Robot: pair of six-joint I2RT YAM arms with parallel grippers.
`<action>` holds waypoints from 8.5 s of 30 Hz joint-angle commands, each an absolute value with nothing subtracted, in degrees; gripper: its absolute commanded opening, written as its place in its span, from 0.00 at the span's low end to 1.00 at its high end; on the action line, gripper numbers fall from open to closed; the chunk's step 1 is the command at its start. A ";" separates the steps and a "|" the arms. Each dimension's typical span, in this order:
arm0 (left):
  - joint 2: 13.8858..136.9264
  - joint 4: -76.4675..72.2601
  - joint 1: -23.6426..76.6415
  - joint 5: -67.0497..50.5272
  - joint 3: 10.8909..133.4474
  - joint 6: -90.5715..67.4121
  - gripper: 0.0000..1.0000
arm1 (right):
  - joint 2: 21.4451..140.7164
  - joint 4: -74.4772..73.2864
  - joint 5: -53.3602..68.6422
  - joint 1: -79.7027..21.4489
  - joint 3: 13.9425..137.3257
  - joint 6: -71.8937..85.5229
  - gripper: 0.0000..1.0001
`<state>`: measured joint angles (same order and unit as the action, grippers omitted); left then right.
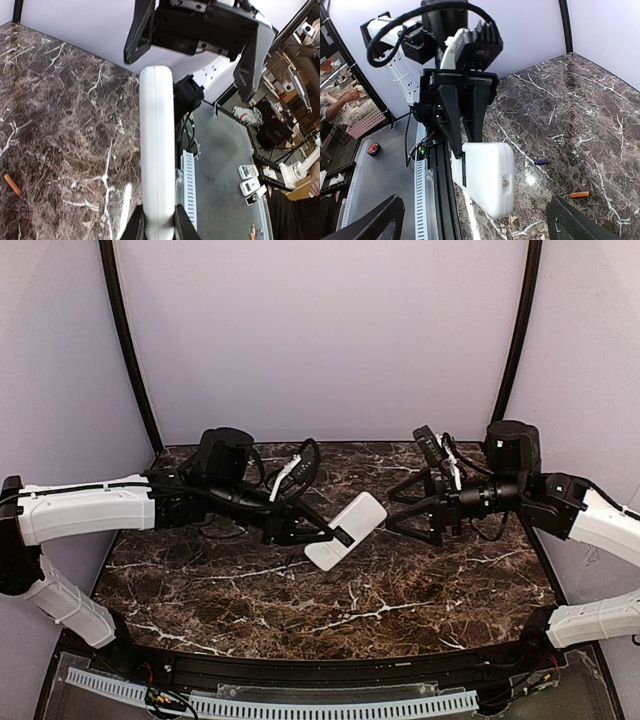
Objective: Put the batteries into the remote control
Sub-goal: Pass from the left arm to the right, then remove the battery cover from the remote control, then place the battery cover at the center of the board, then load the battery at the center of the board.
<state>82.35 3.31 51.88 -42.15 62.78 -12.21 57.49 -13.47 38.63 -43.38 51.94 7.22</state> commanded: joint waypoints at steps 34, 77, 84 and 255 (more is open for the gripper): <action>87.17 -28.35 48.93 -42.33 56.23 -33.01 0.00 | 72.12 26.25 45.86 -41.75 44.85 37.63 0.10; 99.11 -30.47 49.90 -37.57 59.82 -46.64 0.56 | 71.30 24.89 39.08 -35.55 41.58 40.64 0.00; 99.40 -29.21 49.83 -37.61 58.11 -46.51 0.39 | 70.32 24.67 39.20 -35.46 41.41 40.09 0.00; 106.67 30.29 45.84 -3.91 71.34 -15.04 0.47 | 71.45 11.91 53.00 -22.32 37.04 31.92 0.00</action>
